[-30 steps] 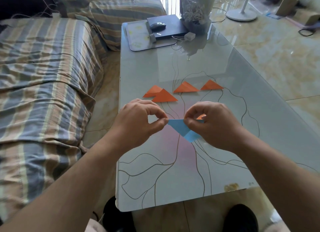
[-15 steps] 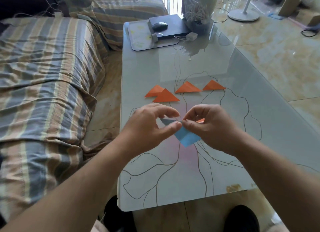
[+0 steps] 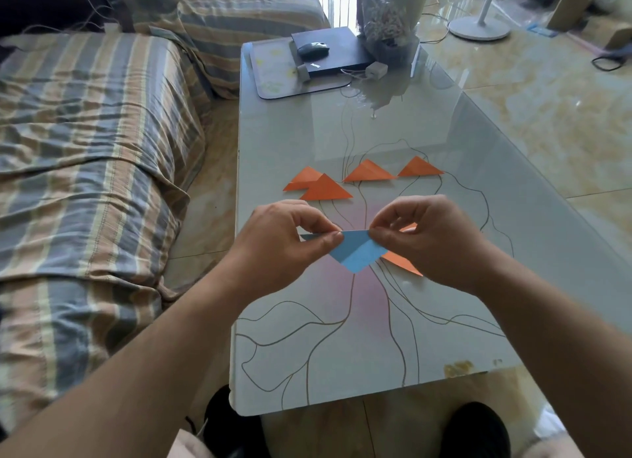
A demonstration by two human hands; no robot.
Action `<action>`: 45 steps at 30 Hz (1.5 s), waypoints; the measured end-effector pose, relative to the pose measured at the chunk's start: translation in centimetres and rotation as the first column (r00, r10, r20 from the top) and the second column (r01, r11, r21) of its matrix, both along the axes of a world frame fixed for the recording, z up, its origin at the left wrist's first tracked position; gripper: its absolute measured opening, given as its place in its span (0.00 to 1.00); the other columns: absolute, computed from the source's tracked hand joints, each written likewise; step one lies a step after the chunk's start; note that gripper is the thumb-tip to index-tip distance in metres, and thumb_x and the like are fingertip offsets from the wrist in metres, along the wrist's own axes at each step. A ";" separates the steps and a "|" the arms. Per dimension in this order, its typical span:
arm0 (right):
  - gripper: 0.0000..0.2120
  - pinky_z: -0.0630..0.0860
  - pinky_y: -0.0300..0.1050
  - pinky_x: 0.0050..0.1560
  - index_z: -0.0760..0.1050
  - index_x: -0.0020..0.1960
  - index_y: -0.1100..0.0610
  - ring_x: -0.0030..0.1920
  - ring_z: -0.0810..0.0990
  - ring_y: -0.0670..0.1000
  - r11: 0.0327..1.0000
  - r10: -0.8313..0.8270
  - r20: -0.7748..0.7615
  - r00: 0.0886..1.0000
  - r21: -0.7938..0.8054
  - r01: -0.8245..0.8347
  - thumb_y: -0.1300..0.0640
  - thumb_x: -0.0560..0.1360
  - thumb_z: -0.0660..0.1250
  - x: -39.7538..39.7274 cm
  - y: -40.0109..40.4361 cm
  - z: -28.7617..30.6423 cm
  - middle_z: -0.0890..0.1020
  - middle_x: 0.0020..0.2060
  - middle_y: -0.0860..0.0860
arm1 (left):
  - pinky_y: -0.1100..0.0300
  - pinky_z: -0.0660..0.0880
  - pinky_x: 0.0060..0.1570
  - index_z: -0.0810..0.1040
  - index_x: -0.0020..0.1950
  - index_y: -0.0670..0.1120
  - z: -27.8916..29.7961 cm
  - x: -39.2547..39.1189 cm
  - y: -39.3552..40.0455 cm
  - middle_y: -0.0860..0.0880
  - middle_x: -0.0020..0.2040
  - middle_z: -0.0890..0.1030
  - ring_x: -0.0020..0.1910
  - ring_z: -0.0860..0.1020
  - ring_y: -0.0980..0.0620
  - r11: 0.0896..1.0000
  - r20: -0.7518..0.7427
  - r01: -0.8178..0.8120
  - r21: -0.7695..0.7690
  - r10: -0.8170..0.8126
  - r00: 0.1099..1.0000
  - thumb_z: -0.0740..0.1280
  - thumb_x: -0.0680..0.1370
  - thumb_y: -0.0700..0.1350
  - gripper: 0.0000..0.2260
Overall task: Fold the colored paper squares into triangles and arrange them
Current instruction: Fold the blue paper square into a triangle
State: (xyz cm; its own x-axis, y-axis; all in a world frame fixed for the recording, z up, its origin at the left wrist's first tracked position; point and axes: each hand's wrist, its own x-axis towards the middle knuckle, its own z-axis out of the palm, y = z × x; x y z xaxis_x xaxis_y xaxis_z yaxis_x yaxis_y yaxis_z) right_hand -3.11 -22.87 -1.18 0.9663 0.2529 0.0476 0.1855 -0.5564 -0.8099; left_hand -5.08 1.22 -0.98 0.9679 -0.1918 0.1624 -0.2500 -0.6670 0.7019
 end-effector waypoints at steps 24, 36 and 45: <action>0.18 0.78 0.45 0.46 0.87 0.52 0.56 0.43 0.83 0.52 0.901 0.292 -0.376 0.879 0.416 -0.121 0.74 0.79 0.65 -0.9 0.1 1.5 0.86 0.44 0.57 | 0.57 0.82 0.36 0.82 0.56 0.41 0.9 0.0 -0.5 0.43 0.42 0.84 0.38 0.85 0.48 0.748 -0.590 -0.356 -0.560 -0.059 0.805 0.64 0.84 0.38 0.07; 0.08 0.75 0.35 0.40 0.86 0.49 0.62 0.42 0.82 0.50 0.888 0.271 -0.307 0.912 0.446 -0.114 0.70 0.72 0.75 -1.2 0.9 0.9 0.85 0.41 0.56 | 0.52 0.84 0.41 0.83 0.52 0.45 1.4 -0.2 -0.9 0.44 0.44 0.83 0.42 0.85 0.41 0.620 -0.554 -0.383 -0.685 -0.101 0.827 0.64 0.84 0.39 0.08; 0.15 0.74 0.53 0.49 0.86 0.50 0.61 0.43 0.79 0.55 0.896 0.235 -0.339 0.911 0.439 -0.068 0.51 0.69 0.77 -1.4 1.3 1.3 0.85 0.42 0.64 | 0.44 0.83 0.54 0.82 0.60 0.46 1.5 -0.4 -0.8 0.42 0.49 0.83 0.51 0.86 0.38 0.588 -0.519 -0.366 -0.721 -0.108 0.848 0.66 0.82 0.43 0.09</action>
State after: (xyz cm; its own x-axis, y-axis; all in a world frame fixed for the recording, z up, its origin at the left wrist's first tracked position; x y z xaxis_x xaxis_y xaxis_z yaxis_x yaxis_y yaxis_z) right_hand -4.50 -21.59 0.14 0.8825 0.4360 -0.1766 -0.1225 -0.1495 -0.9811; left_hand -5.45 0.46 0.50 0.9532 -0.0873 -0.2895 0.3014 0.1969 0.9330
